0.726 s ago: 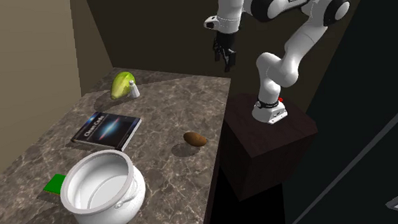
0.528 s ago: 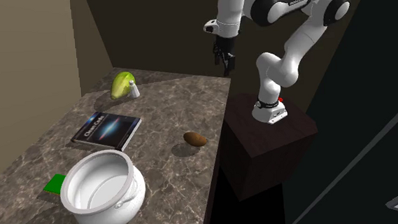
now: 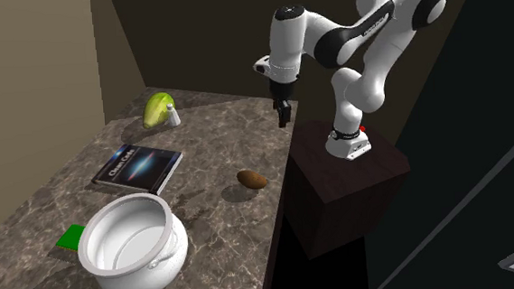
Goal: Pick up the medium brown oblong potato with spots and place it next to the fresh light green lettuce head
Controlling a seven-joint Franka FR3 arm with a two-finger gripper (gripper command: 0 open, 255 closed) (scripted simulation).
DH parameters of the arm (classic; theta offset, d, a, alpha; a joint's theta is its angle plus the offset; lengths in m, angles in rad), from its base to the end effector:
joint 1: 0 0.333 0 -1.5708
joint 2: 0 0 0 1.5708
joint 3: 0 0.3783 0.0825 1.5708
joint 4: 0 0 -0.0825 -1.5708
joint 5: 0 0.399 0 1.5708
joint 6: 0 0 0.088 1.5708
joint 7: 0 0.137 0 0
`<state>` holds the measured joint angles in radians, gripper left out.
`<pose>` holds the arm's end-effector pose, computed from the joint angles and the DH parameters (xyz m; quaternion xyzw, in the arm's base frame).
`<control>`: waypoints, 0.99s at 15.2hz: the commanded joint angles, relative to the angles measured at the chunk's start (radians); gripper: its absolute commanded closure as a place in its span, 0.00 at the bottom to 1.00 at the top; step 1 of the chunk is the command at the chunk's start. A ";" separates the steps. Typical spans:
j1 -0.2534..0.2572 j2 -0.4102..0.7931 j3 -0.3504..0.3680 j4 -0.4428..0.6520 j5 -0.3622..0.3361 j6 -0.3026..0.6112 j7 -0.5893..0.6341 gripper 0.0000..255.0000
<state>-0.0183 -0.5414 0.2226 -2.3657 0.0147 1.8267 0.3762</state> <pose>0.3634 0.0890 0.5371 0.9934 -0.1033 0.0095 0.0491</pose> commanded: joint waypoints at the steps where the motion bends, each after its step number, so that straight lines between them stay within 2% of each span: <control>1: -0.014 0.075 0.037 0.015 0.000 0.050 0.084 0.00; 5: -0.039 0.230 0.104 0.070 -0.021 0.124 0.251 0.00; 9: -0.059 0.400 0.154 0.151 -0.071 0.181 0.423 0.00; 15: -0.054 0.668 0.174 0.317 -0.177 0.223 0.674 0.00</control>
<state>-0.0756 0.0821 0.3966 -2.0779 -0.1445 2.0445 1.0055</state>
